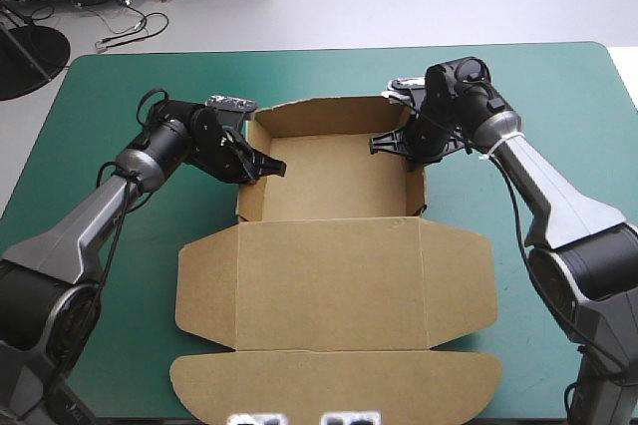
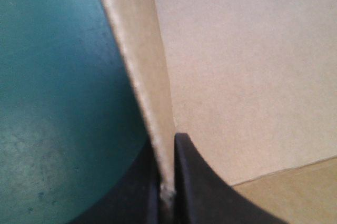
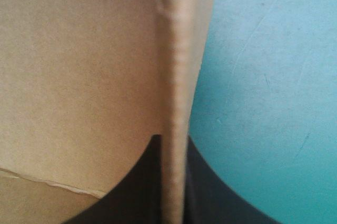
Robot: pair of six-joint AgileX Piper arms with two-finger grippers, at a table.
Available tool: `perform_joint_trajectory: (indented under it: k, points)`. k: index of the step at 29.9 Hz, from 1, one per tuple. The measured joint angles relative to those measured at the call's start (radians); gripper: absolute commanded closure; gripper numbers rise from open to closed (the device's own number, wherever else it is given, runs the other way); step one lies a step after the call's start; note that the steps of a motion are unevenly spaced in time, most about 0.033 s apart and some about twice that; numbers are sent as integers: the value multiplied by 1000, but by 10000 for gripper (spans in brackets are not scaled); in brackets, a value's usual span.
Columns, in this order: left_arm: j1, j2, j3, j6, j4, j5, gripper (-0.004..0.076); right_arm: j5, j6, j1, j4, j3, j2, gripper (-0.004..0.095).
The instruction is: Fold the box
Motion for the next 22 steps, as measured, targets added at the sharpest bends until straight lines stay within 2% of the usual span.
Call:
perform_joint_trajectory:
  k: [4,7,11,15,20,22]
  points:
    - [0,29,-11,-2,0,-8,732,-2,-1,13,-32,0,45,861]
    - [-3,34,-15,-2,-1,-6,727,-3,-11,18,-48,0,59,731]
    - [-5,38,-19,-1,6,1,667,0,-19,31,-68,0,59,529]
    - [-5,41,-20,7,8,3,531,-1,-16,41,-66,-2,62,419]
    - [-11,51,-17,18,-5,46,328,-11,-16,46,-60,-5,62,408]
    - [-15,53,-12,20,-12,49,282,-14,-16,48,-60,-7,62,408]
